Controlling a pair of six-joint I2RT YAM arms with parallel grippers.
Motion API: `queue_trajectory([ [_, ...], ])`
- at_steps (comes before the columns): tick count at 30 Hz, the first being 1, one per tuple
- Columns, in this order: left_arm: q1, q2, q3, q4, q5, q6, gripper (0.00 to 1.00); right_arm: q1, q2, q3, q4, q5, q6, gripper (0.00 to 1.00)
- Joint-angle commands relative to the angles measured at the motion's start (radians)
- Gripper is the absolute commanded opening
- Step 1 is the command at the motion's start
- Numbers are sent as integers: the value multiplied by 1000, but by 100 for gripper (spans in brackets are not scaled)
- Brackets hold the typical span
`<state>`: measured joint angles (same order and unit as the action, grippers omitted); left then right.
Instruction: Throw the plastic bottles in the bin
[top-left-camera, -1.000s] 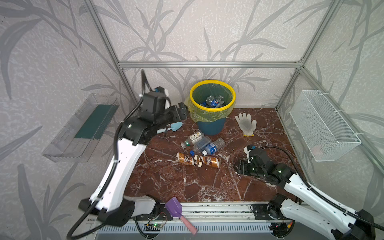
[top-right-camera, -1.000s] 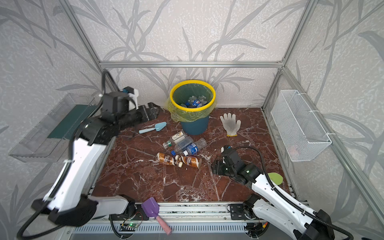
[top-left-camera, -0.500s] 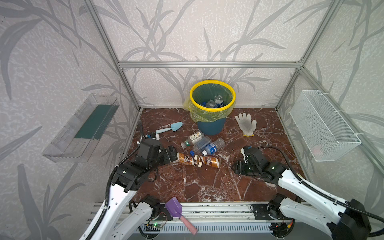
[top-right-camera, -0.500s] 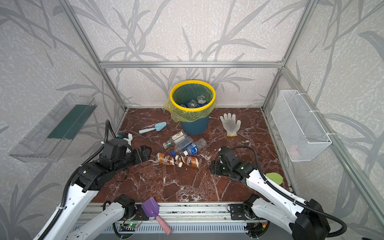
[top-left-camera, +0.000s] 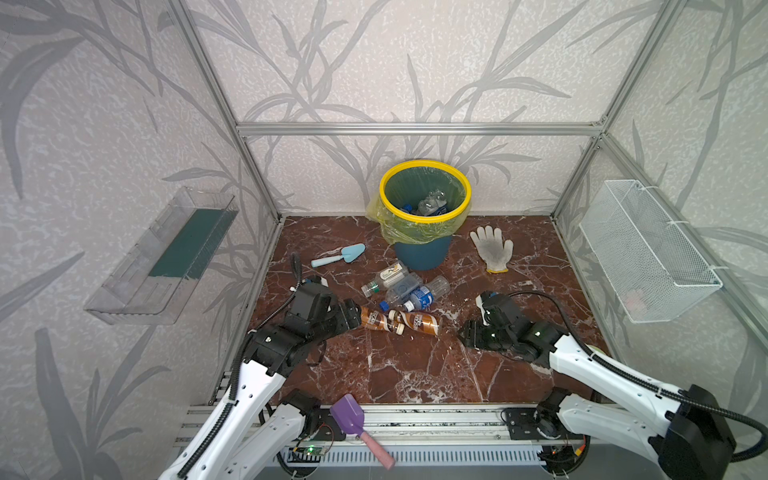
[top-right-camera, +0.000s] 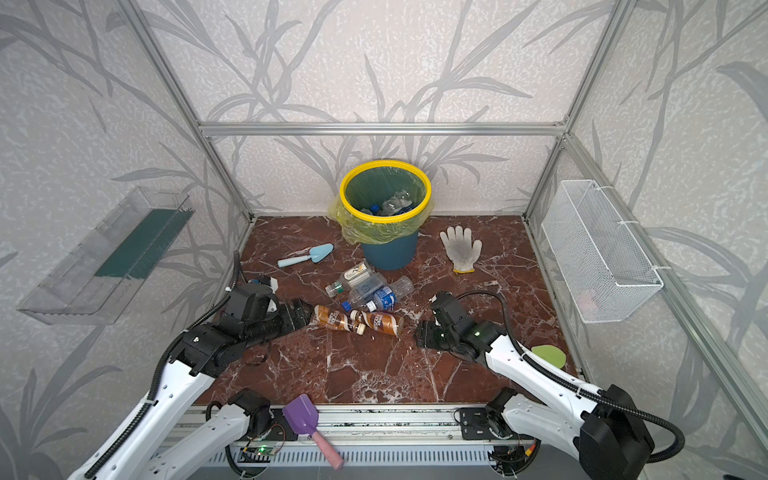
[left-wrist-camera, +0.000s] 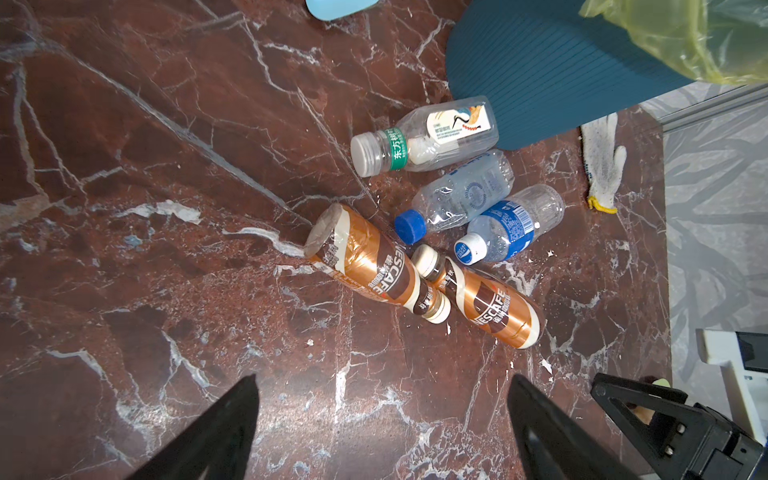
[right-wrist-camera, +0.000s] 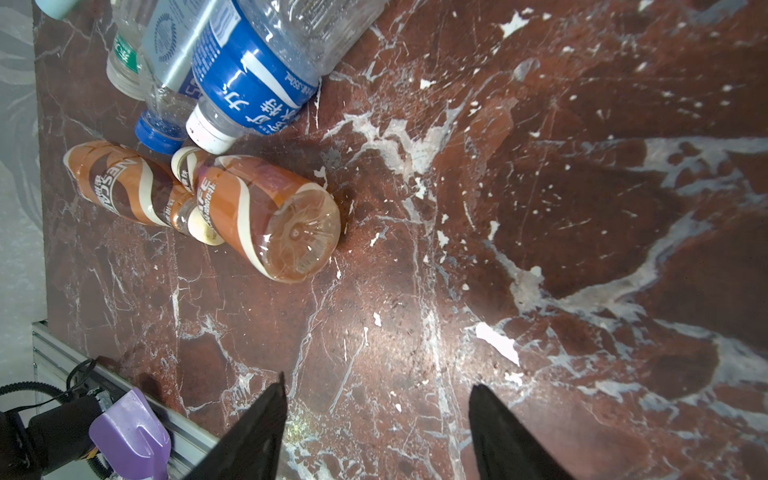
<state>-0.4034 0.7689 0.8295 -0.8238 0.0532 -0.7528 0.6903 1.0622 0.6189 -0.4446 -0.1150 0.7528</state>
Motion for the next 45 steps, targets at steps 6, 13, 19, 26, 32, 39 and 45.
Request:
queue_trajectory([
  [6, 24, 19, -61, 47, 35, -40, 93, 76, 107, 105, 61, 13, -75, 70],
  [13, 33, 16, -93, 74, 58, -82, 92, 171, 225, 199, 110, 50, -160, 70],
  [19, 34, -29, -88, 50, 38, -93, 91, 227, 354, 328, 134, 52, -253, 70],
  [26, 35, -99, -96, 19, 34, -128, 90, 243, 493, 462, 162, 23, -340, 70],
  [32, 34, -190, -101, -14, 9, -160, 90, 271, 622, 578, 166, 2, -408, 70],
  [39, 34, -245, -102, -47, -3, -184, 89, 300, 772, 709, 159, -1, -457, 70],
  [45, 34, -258, -103, -59, -5, -188, 89, 321, 869, 803, 130, 14, -503, 72],
])
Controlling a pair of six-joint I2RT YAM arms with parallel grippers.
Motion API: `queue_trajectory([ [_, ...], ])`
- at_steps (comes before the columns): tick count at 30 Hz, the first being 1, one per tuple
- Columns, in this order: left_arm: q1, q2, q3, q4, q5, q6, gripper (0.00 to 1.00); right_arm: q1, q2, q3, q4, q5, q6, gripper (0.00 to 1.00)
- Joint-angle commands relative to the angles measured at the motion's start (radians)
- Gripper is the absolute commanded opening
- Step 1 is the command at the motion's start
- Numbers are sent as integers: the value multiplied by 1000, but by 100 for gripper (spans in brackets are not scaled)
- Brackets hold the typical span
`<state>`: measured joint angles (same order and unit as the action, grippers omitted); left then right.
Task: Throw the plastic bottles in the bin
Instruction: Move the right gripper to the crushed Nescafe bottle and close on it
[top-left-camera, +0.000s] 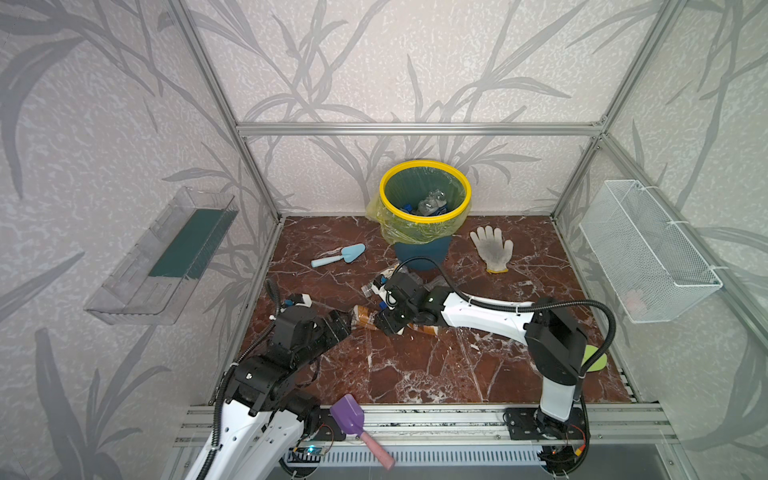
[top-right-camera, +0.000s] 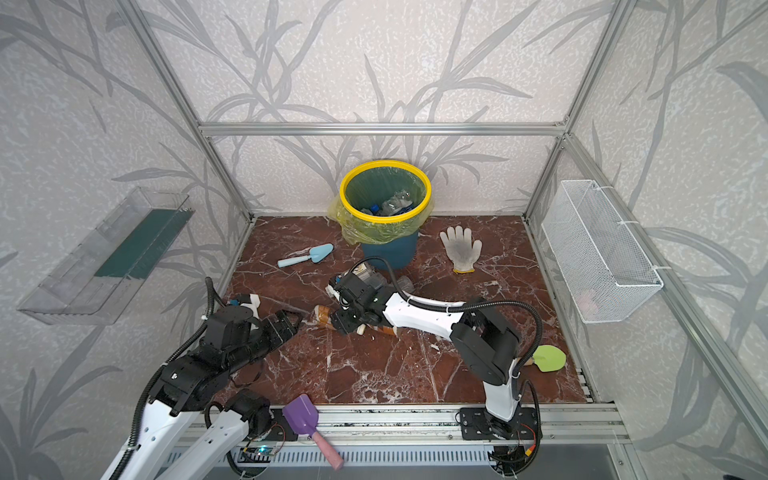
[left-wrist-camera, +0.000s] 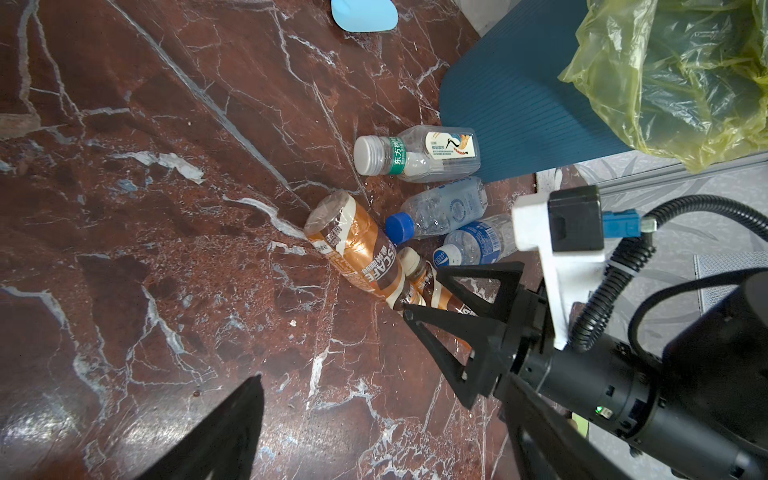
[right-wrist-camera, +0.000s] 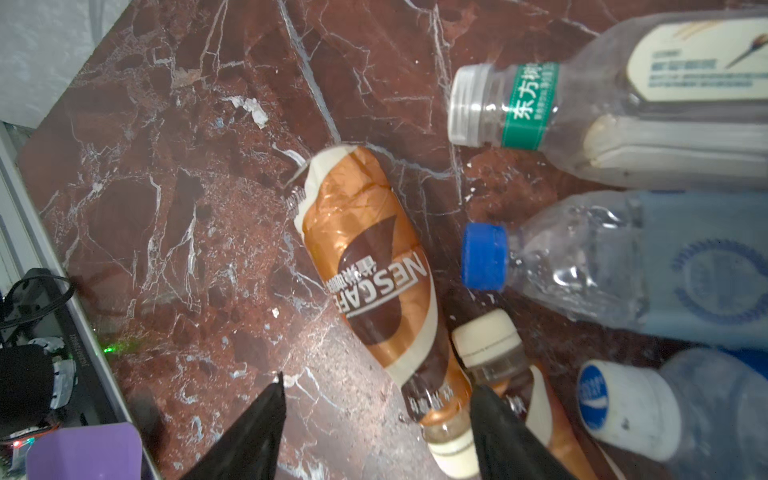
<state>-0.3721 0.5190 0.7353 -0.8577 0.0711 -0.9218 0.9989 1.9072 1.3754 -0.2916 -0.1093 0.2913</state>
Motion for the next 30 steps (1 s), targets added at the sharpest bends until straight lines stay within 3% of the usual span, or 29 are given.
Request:
queue_trajectory([
  [1, 3, -9, -10, -24, -22, -19, 89, 15, 37, 61, -28, 10, -47, 73],
  [20, 2, -33, -17, -39, -27, -25, 89, 55, 284, 340, -141, 74, -173, 78],
  [30, 2, -34, -22, -38, -34, -25, 89, 66, 310, 342, -165, 71, -169, 68],
])
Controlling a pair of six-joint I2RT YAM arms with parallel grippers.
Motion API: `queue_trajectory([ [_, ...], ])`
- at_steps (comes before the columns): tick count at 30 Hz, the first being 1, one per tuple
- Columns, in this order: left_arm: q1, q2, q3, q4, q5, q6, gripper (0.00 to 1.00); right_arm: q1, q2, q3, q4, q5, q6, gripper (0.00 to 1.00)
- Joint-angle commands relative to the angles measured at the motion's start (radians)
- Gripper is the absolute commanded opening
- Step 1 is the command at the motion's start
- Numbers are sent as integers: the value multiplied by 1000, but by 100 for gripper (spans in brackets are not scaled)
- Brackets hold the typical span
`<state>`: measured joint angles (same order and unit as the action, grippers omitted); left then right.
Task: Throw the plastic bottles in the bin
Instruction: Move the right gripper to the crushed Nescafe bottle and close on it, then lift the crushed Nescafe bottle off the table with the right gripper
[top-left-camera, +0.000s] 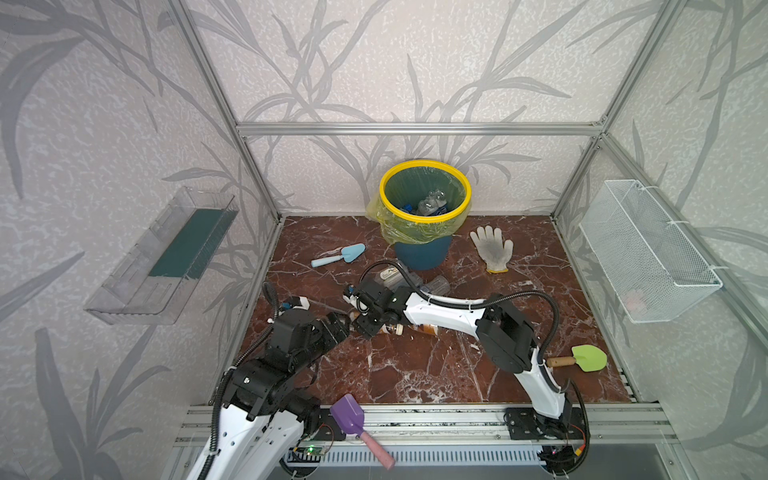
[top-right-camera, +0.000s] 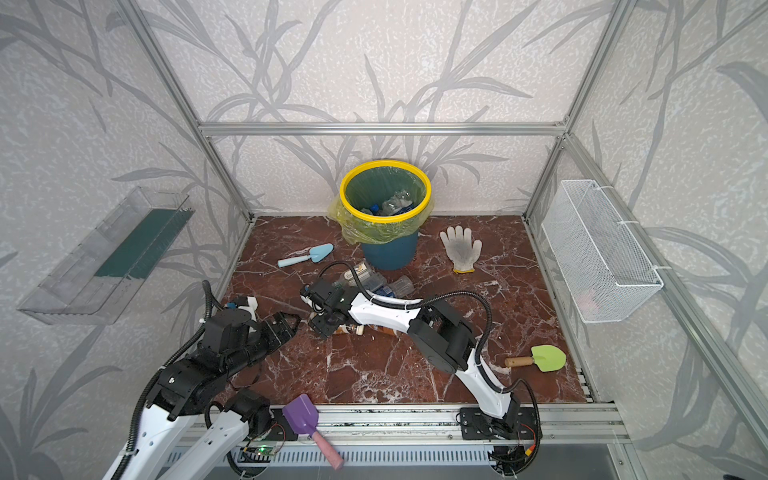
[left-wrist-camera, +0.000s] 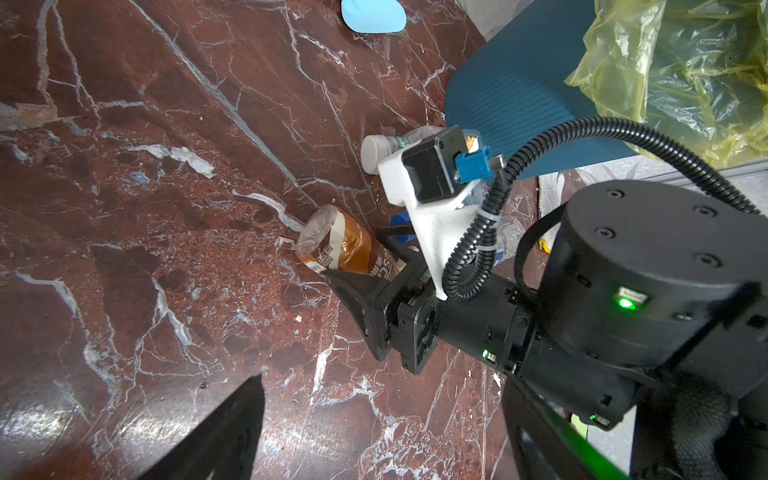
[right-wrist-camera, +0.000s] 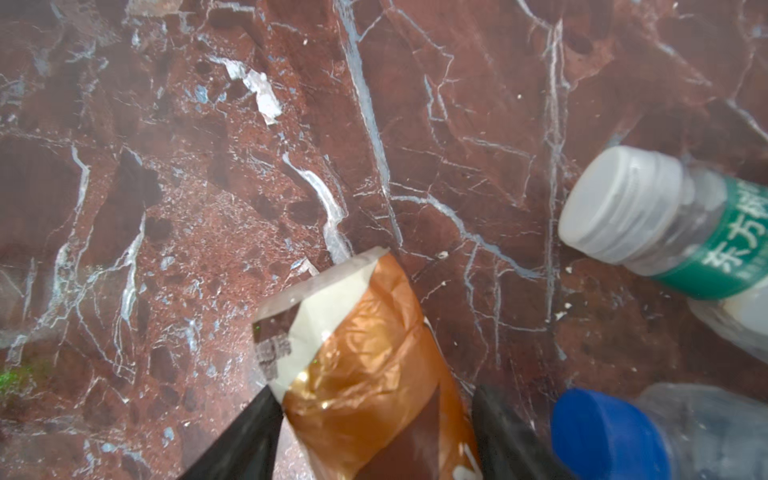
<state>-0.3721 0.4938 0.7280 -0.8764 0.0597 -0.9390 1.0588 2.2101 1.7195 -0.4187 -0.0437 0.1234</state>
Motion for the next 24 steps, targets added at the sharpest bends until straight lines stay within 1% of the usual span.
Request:
queue_trajectory([
  [1, 3, -9, -15, -19, -22, -8, 89, 9, 4, -9, -38, 4, 2, 67],
  [5, 3, -9, -19, -13, -24, -7, 89, 19, -17, -47, -46, 3, 24, 63],
  [11, 2, -5, -16, -10, -31, -4, 89, 37, -62, -100, -111, 12, 74, 59],
  [15, 2, -3, -18, -6, -32, 0, 89, 46, -132, -195, -113, 29, 121, 55],
  [19, 2, 5, -21, 3, -32, 2, 89, 46, -222, -311, -105, 41, 164, 55],
  [24, 3, 18, -27, 20, -29, 2, 89, 60, -335, -446, -110, 54, 182, 55],
])
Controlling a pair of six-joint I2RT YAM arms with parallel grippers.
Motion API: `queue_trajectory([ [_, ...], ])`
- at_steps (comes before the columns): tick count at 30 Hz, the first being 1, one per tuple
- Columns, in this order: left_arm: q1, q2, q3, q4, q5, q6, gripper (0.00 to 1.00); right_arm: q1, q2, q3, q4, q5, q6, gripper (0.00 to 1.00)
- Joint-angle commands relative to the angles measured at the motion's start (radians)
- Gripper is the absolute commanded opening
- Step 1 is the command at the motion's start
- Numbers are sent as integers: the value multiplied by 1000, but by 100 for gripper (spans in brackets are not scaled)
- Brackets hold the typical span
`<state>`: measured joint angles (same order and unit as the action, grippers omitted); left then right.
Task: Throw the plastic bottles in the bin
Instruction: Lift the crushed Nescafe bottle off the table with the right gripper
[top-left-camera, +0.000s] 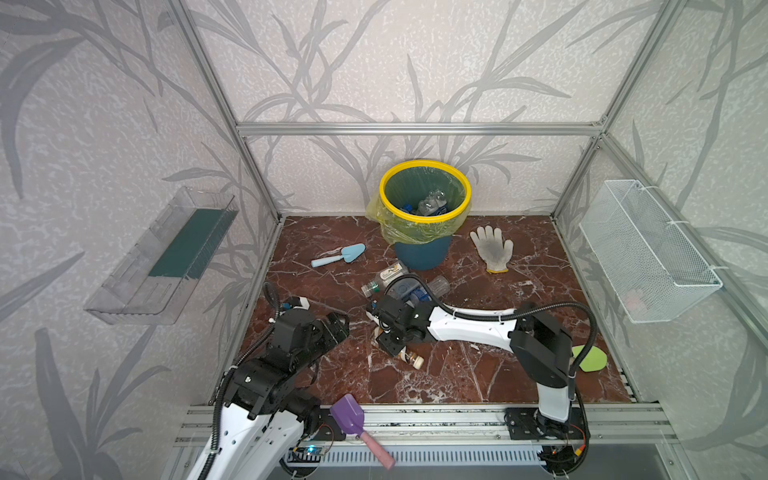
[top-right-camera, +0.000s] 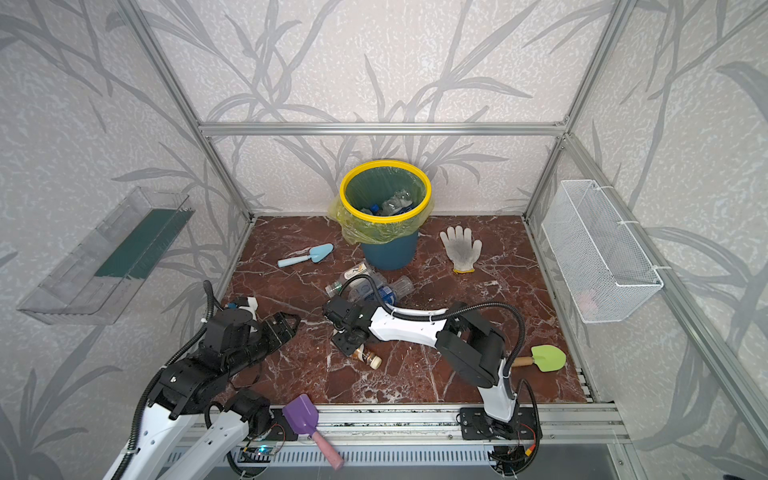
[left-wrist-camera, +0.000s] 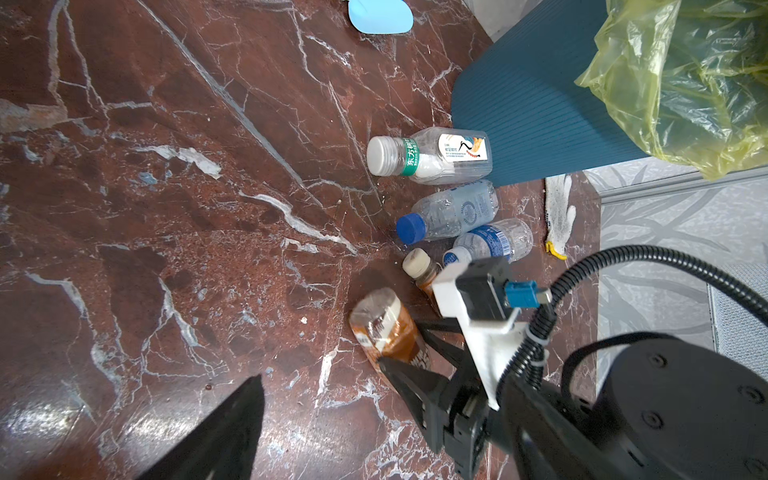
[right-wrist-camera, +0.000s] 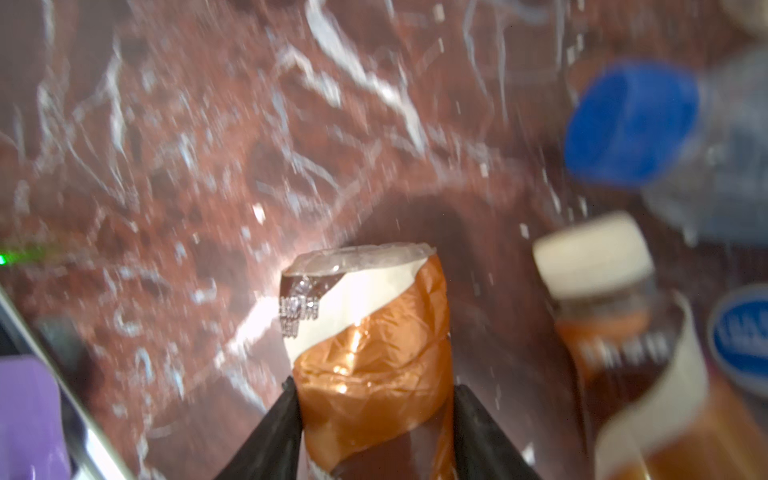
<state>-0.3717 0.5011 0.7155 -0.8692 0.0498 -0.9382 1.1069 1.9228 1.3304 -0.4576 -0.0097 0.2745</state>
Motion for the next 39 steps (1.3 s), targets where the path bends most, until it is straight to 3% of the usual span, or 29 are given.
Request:
queue_trajectory([
  [1, 2, 14, -15, 17, -17, 2, 89, 16, -68, -80, -73, 22, 31, 55],
  [8, 3, 46, -20, 48, -7, 6, 89, 38, -141, -175, -79, 30, 11, 58],
  [21, 3, 70, -14, 61, -2, 13, 89, 56, -154, -196, -102, 51, -33, 72],
  [28, 3, 79, -11, 64, -3, 16, 89, 55, -174, -220, -101, 57, -28, 71],
  [39, 3, 87, -19, 72, 0, 15, 89, 54, -257, -269, -72, 65, 5, 59],
])
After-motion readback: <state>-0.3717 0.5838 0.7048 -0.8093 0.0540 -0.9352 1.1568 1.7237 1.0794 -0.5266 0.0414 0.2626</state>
